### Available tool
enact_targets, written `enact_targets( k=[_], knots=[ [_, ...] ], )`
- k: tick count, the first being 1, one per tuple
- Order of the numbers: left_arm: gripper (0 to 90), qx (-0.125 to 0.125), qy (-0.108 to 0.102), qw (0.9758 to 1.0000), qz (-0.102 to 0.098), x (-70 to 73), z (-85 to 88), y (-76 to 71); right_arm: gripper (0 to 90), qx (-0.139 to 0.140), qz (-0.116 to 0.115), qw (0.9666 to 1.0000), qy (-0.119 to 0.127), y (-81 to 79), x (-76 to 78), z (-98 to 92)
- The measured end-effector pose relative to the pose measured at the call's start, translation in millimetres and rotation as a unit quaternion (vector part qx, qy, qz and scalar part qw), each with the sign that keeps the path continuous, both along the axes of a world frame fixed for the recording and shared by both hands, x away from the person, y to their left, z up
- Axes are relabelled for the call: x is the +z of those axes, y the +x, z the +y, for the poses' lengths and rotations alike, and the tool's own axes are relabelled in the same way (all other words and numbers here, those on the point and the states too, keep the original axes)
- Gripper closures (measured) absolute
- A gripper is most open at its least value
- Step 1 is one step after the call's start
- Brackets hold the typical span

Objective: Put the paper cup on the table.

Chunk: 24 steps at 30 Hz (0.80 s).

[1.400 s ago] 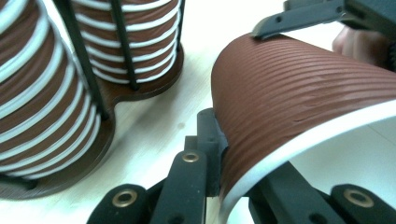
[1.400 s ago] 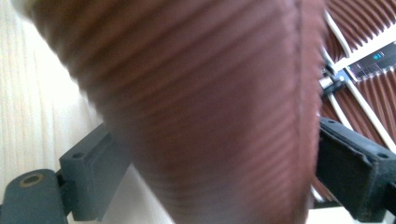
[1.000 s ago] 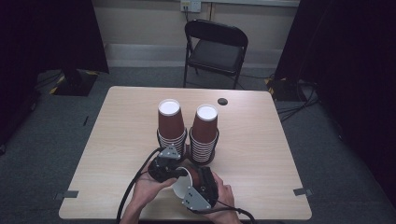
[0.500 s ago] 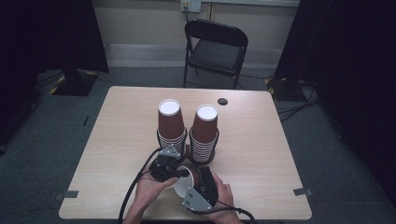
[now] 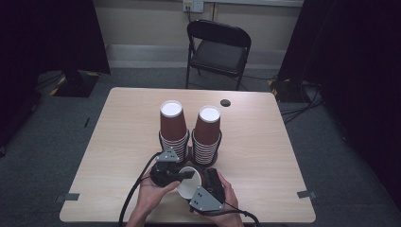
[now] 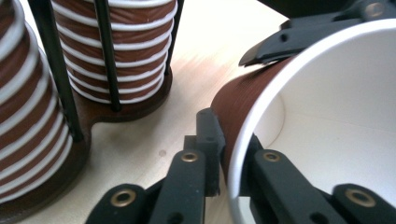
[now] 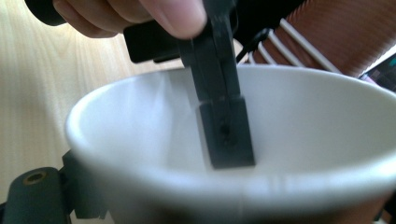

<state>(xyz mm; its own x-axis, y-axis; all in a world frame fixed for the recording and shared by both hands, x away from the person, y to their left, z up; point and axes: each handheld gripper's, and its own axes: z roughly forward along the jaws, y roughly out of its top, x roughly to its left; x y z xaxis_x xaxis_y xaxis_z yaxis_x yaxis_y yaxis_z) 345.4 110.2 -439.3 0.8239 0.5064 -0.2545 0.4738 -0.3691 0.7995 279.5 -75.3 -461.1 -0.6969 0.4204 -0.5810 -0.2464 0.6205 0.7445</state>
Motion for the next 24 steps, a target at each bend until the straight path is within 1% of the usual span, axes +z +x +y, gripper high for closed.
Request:
enact_targets(
  k=[2, 3, 5, 6, 7, 9, 11, 13, 14, 15, 16, 17, 18, 19, 20, 21, 22, 24],
  knots=[
    [83.3, 0.009, -0.011, 0.9999, -0.004, -0.4, 0.6, -0.9, 11.2, -0.003, 0.006, 1.0, 0.001, 0.7, -0.4, -1.1],
    [81.5, 0.012, -0.013, 0.9998, -0.011, -0.6, 1.6, -1.5, 11.2, -0.005, 0.009, 0.9999, 0.004, 1.1, -0.3, -1.6],
    [75.9, 0.022, -0.023, 0.9992, -0.025, -2.5, 4.4, -3.4, 11.2, -0.004, 0.014, 0.9998, 0.013, 2.5, -0.4, -2.5],
    [73.9, 0.022, -0.023, 0.9992, -0.025, -2.5, 4.4, -3.4, 11.3, -0.005, 0.016, 0.9997, 0.015, 3.2, -0.4, -2.9],
    [71.5, 0.037, -0.042, 0.9978, -0.035, -4.9, 8.0, -5.8, 11.3, -0.006, 0.02, 0.9996, 0.017, 3.9, -0.4, -3.4],
    [67.7, 0.047, -0.05, 0.9966, -0.045, -5.5, 11.5, -7.9, 11.3, -0.007, 0.026, 0.9993, 0.024, 5.7, -0.3, -4.5],
    [63.3, 0.059, -0.055, 0.9953, -0.054, -5.6, 13.4, -9.7, 11.3, -0.008, 0.032, 0.999, 0.031, 7.1, -0.1, -5.1],
    [57.9, 0.071, -0.043, 0.9945, -0.063, -4.3, 14.1, -11.3, 11.4, -0.013, 0.036, 0.9987, 0.032, 7.9, -0.4, -5.4],
    [54.1, 0.074, -0.047, 0.9943, -0.062, -4.0, 14.6, -11.5, 11.4, -0.014, 0.038, 0.9987, 0.032, 8.5, -0.9, -5.6],
    [51.7, 0.073, -0.056, 0.9939, -0.062, -3.5, 15.7, -11.6, 11.4, -0.016, 0.041, 0.9985, 0.033, 8.9, -1.3, -6.0],
    [50.1, 0.073, -0.056, 0.9939, -0.062, -3.5, 15.7, -11.6, 11.4, -0.016, 0.041, 0.9985, 0.033, 8.9, -1.3, -6.0],
    [47.5, 0.077, -0.063, 0.9927, -0.067, -2.5, 17.8, -12.1, 11.4, -0.018, 0.043, 0.9985, 0.028, 9.7, -2.0, -7.1],
    [44.9, 0.083, -0.063, 0.9921, -0.069, -2.1, 18.6, -12.2, 11.4, -0.022, 0.043, 0.9985, 0.027, 9.7, -2.4, -7.7],
    [42.3, 0.09, -0.065, 0.9914, -0.07, -2.0, 19.4, -12.2, 11.4, -0.022, 0.047, 0.9982, 0.03, 10.3, -2.7, -8.9],
    [38.9, 0.096, -0.07, 0.9904, -0.07, -2.2, 20.1, -12.6, 11.4, -0.023, 0.052, 0.9978, 0.033, 11.1, -3.2, -10.0],
    [36.6, 0.096, -0.07, 0.9904, -0.07, -2.2, 20.1, -12.6, 11.4, -0.026, 0.055, 0.9976, 0.035, 12.0, -3.6, -11.2],
    [34.9, 0.108, -0.076, 0.9885, -0.074, -2.9, 22.2, -13.9, 11.4, -0.027, 0.059, 0.9972, 0.038, 12.6, -3.8, -12.4],
    [32.1, 0.116, -0.086, 0.9858, -0.085, -3.1, 25.2, -15.8, 11.4, -0.03, 0.067, 0.9964, 0.044, 13.9, -4.3, -15.3]
  ],
)
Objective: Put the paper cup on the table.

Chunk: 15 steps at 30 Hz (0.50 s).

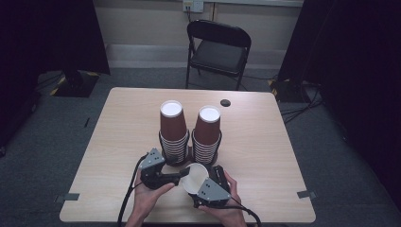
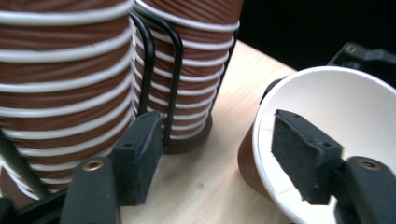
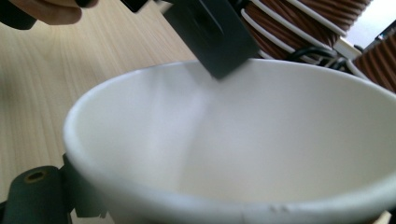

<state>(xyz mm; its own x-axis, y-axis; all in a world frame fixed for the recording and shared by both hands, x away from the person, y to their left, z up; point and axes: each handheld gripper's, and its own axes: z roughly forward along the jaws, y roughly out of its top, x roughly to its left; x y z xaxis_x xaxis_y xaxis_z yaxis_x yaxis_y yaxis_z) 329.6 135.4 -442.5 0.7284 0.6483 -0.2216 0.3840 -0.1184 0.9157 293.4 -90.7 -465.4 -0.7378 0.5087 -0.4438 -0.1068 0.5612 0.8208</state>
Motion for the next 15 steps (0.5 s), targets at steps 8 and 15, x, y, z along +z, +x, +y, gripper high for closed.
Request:
enact_targets(
  k=[8, 15],
  knots=[
    [21.5, 0.043, -0.007, 0.9988, -0.02, -4.0, 14.0, -3.9, 11.4, -0.014, 0.038, 0.998, 0.05, 6.0, -1.0, -13.1],
    [16.4, 0.059, -0.005, 0.9978, -0.03, -13.4, 21.3, -8.4, 11.4, -0.024, 0.063, 0.9943, 0.083, 9.4, -0.8, -24.6]
  ],
)
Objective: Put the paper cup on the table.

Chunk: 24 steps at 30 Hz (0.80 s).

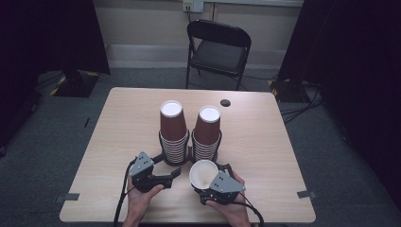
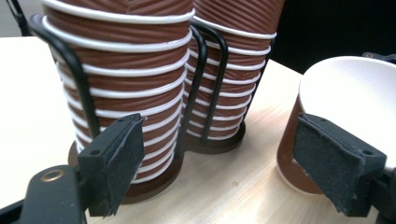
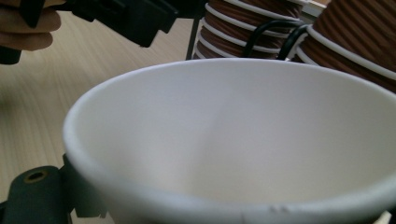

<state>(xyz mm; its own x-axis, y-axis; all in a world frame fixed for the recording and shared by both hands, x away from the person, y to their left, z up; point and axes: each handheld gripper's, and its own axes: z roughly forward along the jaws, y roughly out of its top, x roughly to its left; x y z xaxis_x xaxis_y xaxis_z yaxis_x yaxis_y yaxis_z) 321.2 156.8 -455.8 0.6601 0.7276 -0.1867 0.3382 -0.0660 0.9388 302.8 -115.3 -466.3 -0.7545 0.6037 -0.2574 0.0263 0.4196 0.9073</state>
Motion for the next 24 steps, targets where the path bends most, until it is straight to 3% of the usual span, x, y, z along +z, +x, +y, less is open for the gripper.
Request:
enact_targets(
  k=[5, 9, 14, 20, 24],
  knots=[
    [15.5, 0.036, 0.008, 0.9993, -0.007, -5.4, 4.0, -3.2, 11.4, -0.012, 0.01, 0.9997, 0.018, 2.5, 1.3, -10.8],
    [15.5, 0.034, 0.014, 0.9993, -0.009, -11.6, 8.2, -4.0, 11.4, -0.027, 0.015, 0.9992, 0.025, 5.3, 2.0, -18.5],
    [15.7, 0.055, 0.031, 0.9978, -0.019, -18.2, 10.8, -6.9, 11.4, -0.041, 0.025, 0.9978, 0.045, 11.8, 2.3, -29.3],
    [15.5, 0.071, 0.031, 0.9963, -0.037, -27.5, 11.8, -10.3, 11.4, -0.06, 0.036, 0.9957, 0.061, 18.9, 7.1, -42.1],
    [15.7, 0.085, 0.039, 0.995, -0.034, -32.7, 11.1, -11.9, 11.5, -0.075, 0.042, 0.9933, 0.077, 25.5, 9.6, -52.3]
  ],
)
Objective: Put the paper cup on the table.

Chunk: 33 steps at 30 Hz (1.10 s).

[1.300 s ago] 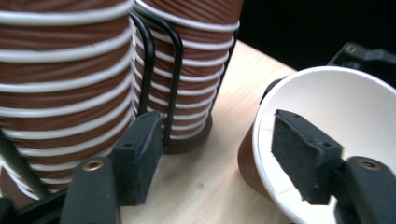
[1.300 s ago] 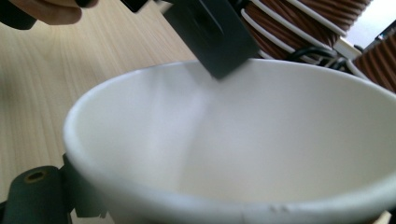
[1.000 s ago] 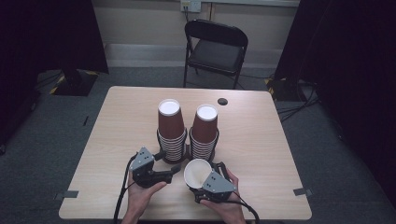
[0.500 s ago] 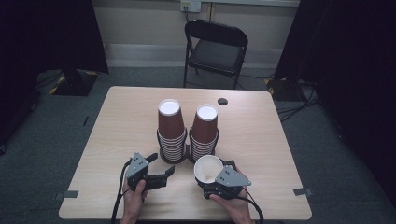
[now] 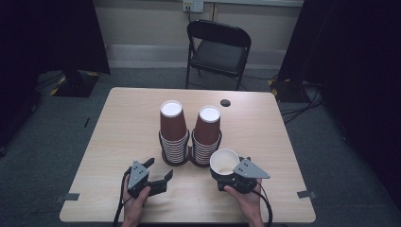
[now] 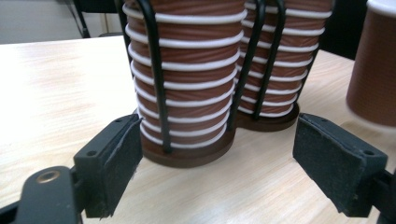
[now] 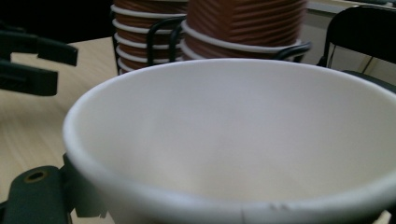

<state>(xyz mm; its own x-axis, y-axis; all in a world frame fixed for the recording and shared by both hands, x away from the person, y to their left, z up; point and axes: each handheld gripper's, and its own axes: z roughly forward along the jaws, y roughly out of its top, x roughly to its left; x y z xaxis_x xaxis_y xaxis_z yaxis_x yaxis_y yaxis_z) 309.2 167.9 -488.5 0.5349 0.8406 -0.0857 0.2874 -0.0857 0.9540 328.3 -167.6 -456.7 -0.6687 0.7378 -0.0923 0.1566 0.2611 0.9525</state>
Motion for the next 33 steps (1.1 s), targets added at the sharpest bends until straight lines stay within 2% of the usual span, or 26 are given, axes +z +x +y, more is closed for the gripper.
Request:
enact_targets(
  k=[4, 8, 10, 13, 15, 21, 26, 28, 31, 32, 33],
  knots=[
    [15.8, 0.006, 0.0, 1.0, -0.003, -2.7, 0.9, -1.1, 11.4, -0.02, 0.006, 0.9996, 0.021, 6.9, 3.8, -10.1],
    [15.8, 0.008, -0.003, 0.9999, -0.007, -5.1, 0.8, -2.3, 11.5, -0.047, 0.015, 0.9984, 0.029, 14.6, 6.3, -17.7],
    [15.8, 0.013, -0.005, 0.9999, -0.008, -6.3, 0.6, -2.9, 11.5, -0.059, 0.013, 0.9977, 0.031, 18.9, 7.8, -21.0],
    [16.0, 0.012, 0.001, 0.9998, -0.014, -7.0, 0.2, -3.9, 11.6, -0.072, 0.006, 0.9966, 0.039, 26.8, 10.9, -25.2],
    [15.9, 0.021, 0.006, 0.9996, -0.019, -7.1, -1.7, -4.4, 11.8, -0.079, 0.005, 0.9958, 0.046, 32.5, 11.7, -27.4],
    [15.7, 0.021, 0.01, 0.9994, -0.026, -7.1, -3.3, -6.3, 12.0, -0.101, -0.002, 0.994, 0.042, 50.2, 13.1, -33.1],
    [15.5, 0.033, 0.006, 0.9991, -0.025, -7.3, -2.4, -7.6, 12.0, -0.111, -0.006, 0.9928, 0.045, 62.7, 13.9, -38.3],
    [15.5, 0.039, 0.014, 0.9986, -0.031, -7.1, -3.0, -8.4, 12.0, -0.113, -0.008, 0.9925, 0.046, 67.1, 14.1, -39.7],
    [15.8, 0.039, 0.02, 0.9985, -0.033, -7.1, -4.6, -9.1, 11.9, -0.12, -0.012, 0.9918, 0.044, 70.9, 14.9, -40.8],
    [15.8, 0.033, 0.018, 0.9987, -0.035, -7.2, -4.3, -9.3, 11.9, -0.129, -0.022, 0.9904, 0.043, 73.8, 16.0, -42.2],
    [15.8, 0.032, 0.014, 0.9988, -0.035, -7.4, -4.0, -9.4, 11.9, -0.133, -0.02, 0.9899, 0.047, 75.6, 15.8, -43.8]
  ],
)
